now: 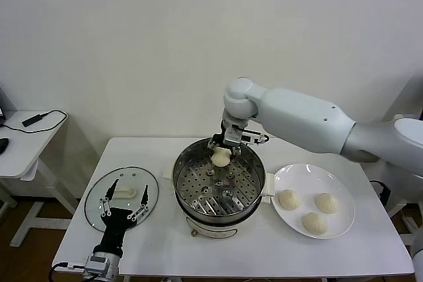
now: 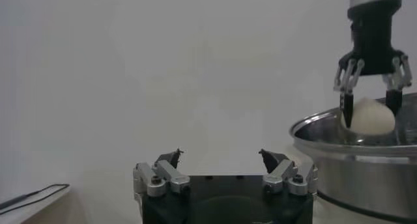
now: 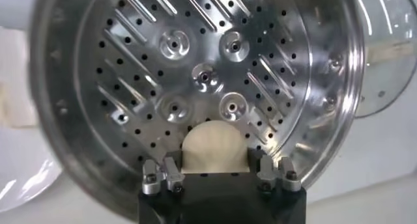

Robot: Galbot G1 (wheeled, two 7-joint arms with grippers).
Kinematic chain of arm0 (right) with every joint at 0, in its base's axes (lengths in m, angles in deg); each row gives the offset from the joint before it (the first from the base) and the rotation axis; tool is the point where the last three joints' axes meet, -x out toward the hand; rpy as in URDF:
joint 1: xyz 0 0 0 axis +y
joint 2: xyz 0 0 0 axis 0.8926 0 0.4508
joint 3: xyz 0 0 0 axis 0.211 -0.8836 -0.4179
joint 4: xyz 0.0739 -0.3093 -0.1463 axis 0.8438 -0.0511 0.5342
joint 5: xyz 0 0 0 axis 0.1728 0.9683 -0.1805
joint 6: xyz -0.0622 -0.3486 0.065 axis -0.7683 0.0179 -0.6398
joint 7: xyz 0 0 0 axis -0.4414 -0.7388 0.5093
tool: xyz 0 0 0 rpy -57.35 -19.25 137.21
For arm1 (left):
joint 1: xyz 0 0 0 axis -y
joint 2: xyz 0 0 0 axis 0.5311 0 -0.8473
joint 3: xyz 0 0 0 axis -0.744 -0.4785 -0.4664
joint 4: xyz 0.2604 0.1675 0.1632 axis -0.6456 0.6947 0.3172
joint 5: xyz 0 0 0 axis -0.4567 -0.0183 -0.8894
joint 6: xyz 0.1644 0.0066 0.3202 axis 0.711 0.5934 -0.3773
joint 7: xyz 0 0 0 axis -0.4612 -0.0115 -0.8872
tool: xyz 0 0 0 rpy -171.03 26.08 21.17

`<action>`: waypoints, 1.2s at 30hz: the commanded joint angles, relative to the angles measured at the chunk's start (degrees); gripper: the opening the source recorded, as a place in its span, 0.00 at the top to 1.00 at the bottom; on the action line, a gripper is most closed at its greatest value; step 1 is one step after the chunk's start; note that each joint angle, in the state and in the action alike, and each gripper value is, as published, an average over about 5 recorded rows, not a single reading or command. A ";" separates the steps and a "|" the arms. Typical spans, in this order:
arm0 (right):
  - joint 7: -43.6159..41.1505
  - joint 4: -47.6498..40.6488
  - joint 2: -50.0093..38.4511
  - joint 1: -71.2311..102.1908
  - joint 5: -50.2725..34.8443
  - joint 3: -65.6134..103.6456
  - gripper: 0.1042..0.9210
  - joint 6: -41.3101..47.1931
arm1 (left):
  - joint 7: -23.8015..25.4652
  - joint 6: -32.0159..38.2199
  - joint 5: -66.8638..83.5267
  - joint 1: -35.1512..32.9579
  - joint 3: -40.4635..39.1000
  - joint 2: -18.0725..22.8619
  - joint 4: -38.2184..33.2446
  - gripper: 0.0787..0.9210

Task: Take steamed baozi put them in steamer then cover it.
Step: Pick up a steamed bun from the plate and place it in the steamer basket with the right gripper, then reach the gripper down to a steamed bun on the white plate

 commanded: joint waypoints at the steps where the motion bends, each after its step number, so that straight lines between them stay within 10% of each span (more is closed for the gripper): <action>1: 0.13 -3.10 3.08 2.42 3.34 0.03 0.29 -0.58 | -0.03 0.50 0.19 -0.16 0.36 -0.07 0.24 0.12; 12: 0.65 1.93 -1.22 0.86 1.34 1.50 0.12 -0.74 | -0.30 0.31 0.60 -0.12 0.74 0.19 -0.36 0.12; 25: -3.86 14.74 -28.70 -20.74 -38.41 -12.30 0.12 27.55 | -0.32 -0.22 0.32 0.01 -0.02 0.49 -1.19 0.12; 36: 0.42 10.99 -39.72 -13.52 -41.76 -21.05 0.12 35.18 | -0.44 -1.02 0.38 1.17 -0.95 0.44 -0.58 0.12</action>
